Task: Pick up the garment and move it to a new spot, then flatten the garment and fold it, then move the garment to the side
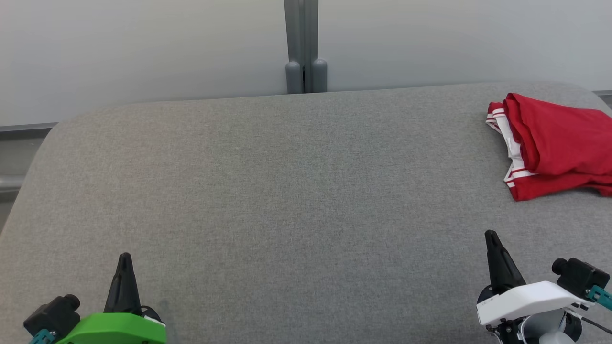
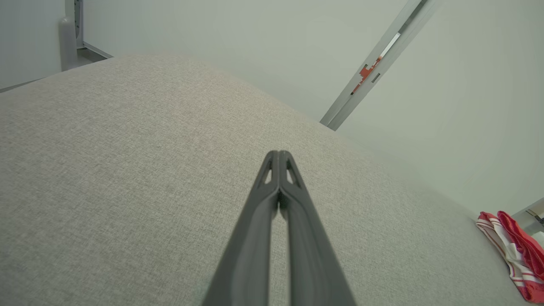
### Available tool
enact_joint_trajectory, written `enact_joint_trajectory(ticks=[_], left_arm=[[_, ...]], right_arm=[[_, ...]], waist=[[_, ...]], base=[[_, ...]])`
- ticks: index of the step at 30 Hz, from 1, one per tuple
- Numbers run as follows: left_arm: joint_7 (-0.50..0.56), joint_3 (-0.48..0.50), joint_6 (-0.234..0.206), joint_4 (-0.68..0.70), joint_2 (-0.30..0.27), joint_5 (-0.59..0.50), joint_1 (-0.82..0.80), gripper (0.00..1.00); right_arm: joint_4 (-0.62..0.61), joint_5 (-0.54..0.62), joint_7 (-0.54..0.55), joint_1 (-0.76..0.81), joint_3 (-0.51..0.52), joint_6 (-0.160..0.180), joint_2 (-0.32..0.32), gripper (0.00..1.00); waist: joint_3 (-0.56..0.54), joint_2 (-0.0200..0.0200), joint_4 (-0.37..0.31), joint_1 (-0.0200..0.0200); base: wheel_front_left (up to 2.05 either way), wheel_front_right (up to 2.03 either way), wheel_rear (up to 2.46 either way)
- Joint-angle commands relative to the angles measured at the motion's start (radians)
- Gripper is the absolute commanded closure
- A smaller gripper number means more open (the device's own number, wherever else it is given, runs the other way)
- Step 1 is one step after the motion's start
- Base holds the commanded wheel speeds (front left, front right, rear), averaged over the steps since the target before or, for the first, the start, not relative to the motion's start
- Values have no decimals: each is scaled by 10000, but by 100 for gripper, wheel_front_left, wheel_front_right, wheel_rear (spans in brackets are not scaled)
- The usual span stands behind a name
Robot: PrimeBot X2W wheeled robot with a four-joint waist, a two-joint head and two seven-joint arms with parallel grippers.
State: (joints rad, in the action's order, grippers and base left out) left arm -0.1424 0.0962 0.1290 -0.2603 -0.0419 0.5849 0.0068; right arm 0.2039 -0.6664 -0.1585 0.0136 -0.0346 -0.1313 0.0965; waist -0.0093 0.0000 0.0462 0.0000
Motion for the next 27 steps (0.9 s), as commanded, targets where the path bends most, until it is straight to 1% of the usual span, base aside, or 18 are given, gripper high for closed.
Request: enact_joint_trajectory(ticks=[1,12,27], left_arm=[[72,44,8,165,-56,448,-347,100],[476,70,11,173,-66,2061,-495,100],[966,102,14,177,-79,3947,-669,100]], right_arm=[[-92,-404,92,-297,83,1,11,100],[-19,-1936,474,-455,253,2,-20,100],[69,-3719,944,-645,473,1,-71,100]], waist=[[2,0,-7,0],[16,0,-58,0],[34,0,-126,0]], base=[[0,0,0],[0,0,0],[0,0,0]])
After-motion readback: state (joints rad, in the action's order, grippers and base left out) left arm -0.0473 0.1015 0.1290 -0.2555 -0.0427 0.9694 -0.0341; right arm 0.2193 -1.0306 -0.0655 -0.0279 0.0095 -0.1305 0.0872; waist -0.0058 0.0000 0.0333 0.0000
